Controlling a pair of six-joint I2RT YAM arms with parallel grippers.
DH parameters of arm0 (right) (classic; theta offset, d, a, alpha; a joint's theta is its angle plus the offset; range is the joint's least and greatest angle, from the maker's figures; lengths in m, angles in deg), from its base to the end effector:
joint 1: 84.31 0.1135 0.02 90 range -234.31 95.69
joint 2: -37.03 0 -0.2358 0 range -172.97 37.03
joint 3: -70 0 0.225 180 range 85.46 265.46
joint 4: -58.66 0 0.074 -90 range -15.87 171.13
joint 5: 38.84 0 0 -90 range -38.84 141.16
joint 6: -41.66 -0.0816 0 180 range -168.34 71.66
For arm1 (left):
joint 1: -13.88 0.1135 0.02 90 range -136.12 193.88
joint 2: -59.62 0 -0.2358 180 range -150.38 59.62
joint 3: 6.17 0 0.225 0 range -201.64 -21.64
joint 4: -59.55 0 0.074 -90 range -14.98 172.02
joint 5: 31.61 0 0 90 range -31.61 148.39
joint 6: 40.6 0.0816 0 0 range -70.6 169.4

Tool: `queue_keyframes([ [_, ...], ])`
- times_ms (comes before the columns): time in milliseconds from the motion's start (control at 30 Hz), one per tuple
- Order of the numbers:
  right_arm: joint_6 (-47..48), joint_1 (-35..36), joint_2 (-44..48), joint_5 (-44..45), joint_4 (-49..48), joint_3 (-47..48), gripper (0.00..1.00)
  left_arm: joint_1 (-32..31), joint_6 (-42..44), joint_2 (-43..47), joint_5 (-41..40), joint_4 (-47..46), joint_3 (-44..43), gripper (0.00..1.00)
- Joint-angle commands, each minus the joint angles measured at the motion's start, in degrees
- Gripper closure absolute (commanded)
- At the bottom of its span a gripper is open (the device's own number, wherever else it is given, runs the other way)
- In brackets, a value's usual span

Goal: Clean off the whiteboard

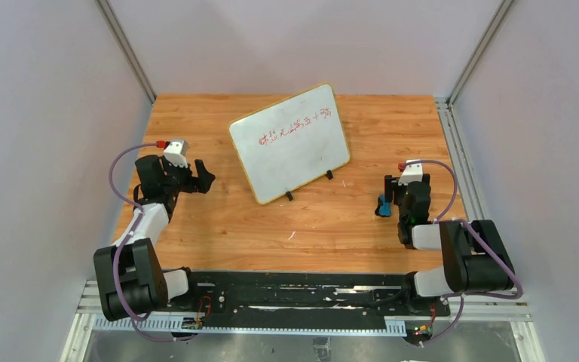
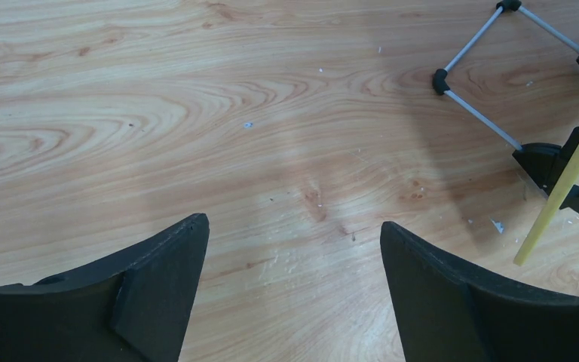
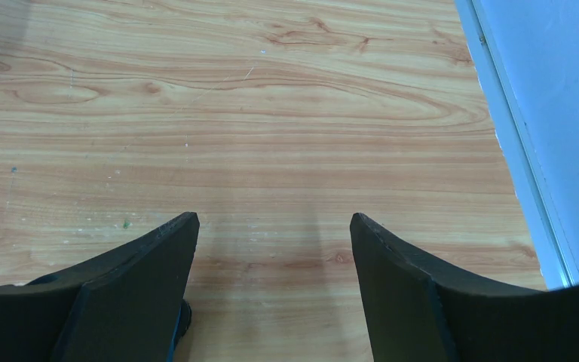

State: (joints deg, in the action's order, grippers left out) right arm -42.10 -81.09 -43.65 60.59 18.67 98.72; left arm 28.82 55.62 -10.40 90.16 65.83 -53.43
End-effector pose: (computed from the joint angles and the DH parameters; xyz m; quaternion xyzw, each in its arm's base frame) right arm 0.2719 0.0019 0.1369 -0.0123 0.7760 -0.0804 0.6255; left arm 0.2741 0.0287 0.1785 0.0754 0.8371 -0.1423 0.5229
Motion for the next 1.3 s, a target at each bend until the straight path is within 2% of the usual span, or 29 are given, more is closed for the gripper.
queue_keyframes([
  [0, -0.29, -0.46, 0.51, -0.03, -1.17, 0.2, 0.24, 0.36, 0.65, -0.02, -0.66, -1.8, 0.41, 0.12],
  [600, 0.19, -0.59, 0.47, -1.59, -1.23, 0.33, 0.26, 0.37, -0.44, -1.26, 0.39, 1.32, -1.38, 0.14],
  [700, 0.69, 0.54, 2.26, 1.56, -1.1, 0.63, 0.41, 0.4, 0.2, -0.28, -2.52, 5.23, -2.76, 0.14],
  [767, -0.41, 1.95, 7.94, 6.34, 12.03, 5.29, 0.55, 0.42, 0.88, 0.3, -3.33, 7.7, -3.62, 0.14],
  [833, -4.63, 2.05, 14.16, 7.65, 31.32, 12.89, 0.6, 0.4, 1.55, 1.04, -3.57, 9.8, -4.21, 0.14],
  [900, -11.13, 2.05, 18.2, 8.85, 47.59, 20.71, 0.63, 0.38, 1.78, 2.21, -3.63, 10.53, -4.04, 0.14],
  [967, -16.5, 2.05, 20.69, 7.65, 59.59, 28.29, 0.58, 0.36, 1.77, 3.61, -3.46, 10.27, -3.48, 0.14],
  [1033, -20.25, 2.05, 22.64, 5.12, 67.77, 33.68, 0.49, 0.38, 1.68, 5.16, -3.42, 10.36, -3.02, 0.15],
  [1100, -22.17, 2.05, 24.51, 0.0, 70.19, 36.19, 0.47, 0.36, 1.94, 6.54, -3.25, 11.23, -3.06, 0.14],
  [1133, -23.24, 2.05, 24.94, -2.72, 71.36, 36.87, 0.5, 0.39, 2.22, 7.02, -3.21, 11.92, -3.24, 0.14],
  [1200, -24.97, 2.05, 24.71, -3.99, 75.29, 39.32, 0.59, 0.35, 2.73, 7.91, -3.25, 13.24, -3.71, 0.14],
  [1267, -25.26, 2.05, 22.86, -4.41, 80.42, 43.28, 0.64, 0.35, 3.3, 8.73, -3.15, 13.99, -3.76, 0.14],
])
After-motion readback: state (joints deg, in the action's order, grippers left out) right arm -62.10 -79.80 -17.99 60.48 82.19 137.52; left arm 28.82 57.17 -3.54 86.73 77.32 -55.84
